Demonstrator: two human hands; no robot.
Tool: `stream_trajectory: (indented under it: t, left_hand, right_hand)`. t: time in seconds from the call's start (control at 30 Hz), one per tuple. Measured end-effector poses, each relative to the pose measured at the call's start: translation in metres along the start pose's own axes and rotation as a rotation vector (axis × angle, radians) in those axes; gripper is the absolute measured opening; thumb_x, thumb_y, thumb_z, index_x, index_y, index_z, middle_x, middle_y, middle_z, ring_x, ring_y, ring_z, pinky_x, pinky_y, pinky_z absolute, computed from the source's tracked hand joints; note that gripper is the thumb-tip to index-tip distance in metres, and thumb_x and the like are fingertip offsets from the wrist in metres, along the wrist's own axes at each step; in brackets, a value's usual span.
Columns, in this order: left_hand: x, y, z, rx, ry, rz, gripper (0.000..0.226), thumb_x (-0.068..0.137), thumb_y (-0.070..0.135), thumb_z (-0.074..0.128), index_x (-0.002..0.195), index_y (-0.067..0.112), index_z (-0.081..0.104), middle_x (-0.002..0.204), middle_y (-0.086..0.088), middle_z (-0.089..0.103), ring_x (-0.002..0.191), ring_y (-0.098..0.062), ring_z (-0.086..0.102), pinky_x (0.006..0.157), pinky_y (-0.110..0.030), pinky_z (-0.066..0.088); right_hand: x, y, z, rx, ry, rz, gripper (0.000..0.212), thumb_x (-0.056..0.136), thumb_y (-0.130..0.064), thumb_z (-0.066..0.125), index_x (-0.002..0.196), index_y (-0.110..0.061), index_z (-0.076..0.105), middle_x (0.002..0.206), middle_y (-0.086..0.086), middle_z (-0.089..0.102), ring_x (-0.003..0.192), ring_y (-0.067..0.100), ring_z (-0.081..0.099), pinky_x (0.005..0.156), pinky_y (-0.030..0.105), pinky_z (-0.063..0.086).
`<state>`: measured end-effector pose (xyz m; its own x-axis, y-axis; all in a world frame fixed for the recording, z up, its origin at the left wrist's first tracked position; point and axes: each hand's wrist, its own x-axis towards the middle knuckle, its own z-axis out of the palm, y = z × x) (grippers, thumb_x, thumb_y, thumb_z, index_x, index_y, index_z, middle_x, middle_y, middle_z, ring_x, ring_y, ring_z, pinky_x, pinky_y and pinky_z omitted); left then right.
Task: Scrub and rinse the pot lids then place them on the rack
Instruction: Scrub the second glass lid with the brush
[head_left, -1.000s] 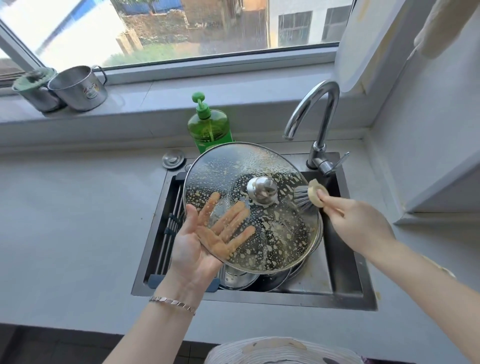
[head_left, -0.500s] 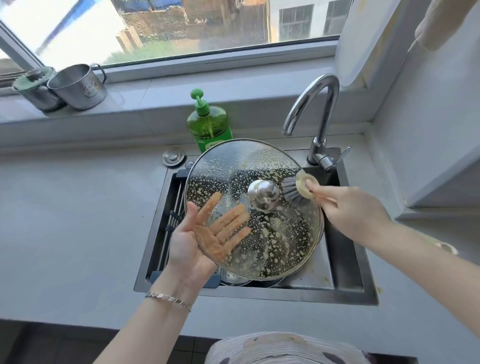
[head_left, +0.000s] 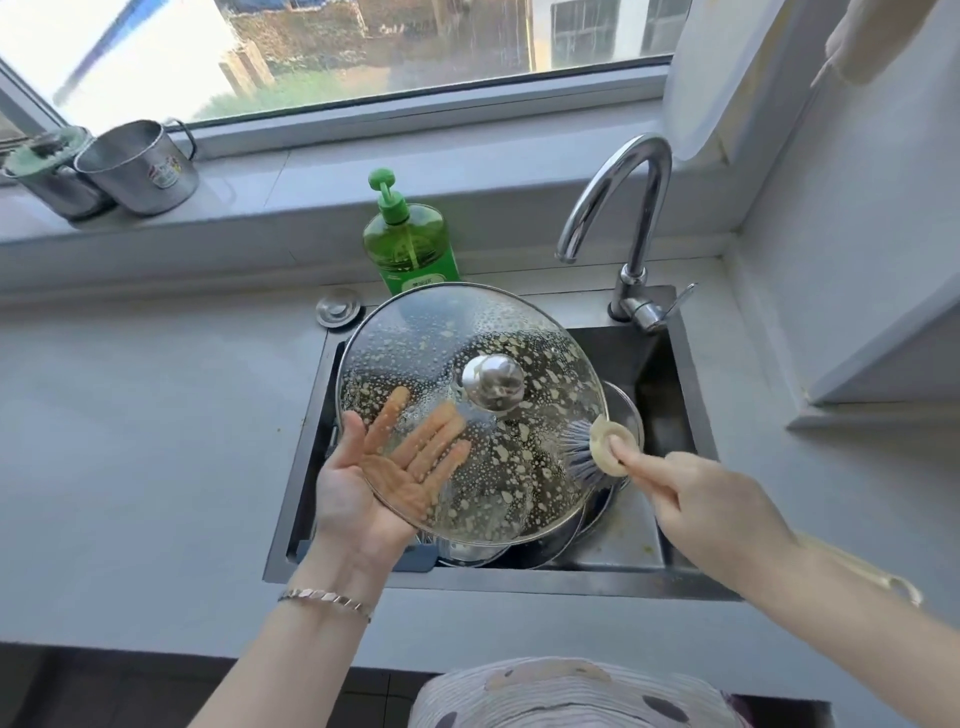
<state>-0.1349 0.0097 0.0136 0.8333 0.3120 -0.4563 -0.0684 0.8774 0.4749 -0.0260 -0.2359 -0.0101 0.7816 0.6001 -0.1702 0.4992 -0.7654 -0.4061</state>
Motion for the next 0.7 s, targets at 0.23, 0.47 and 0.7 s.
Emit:
stream_trajectory:
  t: [0.23,0.47,0.7]
  left_hand:
    - [-0.005,-0.009,0.009,0.03,-0.022,-0.069,0.075,0.033,0.031,0.094,0.1,0.008,0.074,0.112,-0.032,0.063,0.1,-0.045,0.064,0.071,-0.054,0.056]
    - [0.005,-0.004,0.008,0.053,0.19,-0.009,0.042,0.084,0.045,0.056,0.101,0.009,0.068,0.109,-0.03,0.065,0.1,-0.042,0.064,0.078,-0.055,0.053]
    - [0.02,-0.024,0.022,0.265,0.28,-0.115,0.046,0.102,0.036,0.026,0.137,0.007,0.033,0.101,-0.033,0.065,0.085,-0.038,0.068,0.072,-0.052,0.054]
  right_hand:
    - [0.05,0.022,-0.02,0.086,0.127,0.152,0.038,0.099,-0.029,0.041,0.133,-0.047,0.043,0.096,0.009,0.067,0.079,0.029,0.051,0.064,0.032,0.033]
    - [-0.005,0.016,0.016,0.196,-0.061,0.055,0.039,0.097,-0.029,0.045,0.128,-0.052,0.044,0.084,-0.011,0.065,0.067,0.007,0.052,0.058,0.021,0.036]
    - [0.004,0.032,-0.004,0.502,0.141,0.259,0.033,0.076,-0.025,0.074,0.102,-0.029,0.056,0.073,-0.008,0.064,0.071,0.008,0.058,0.063,0.013,0.04]
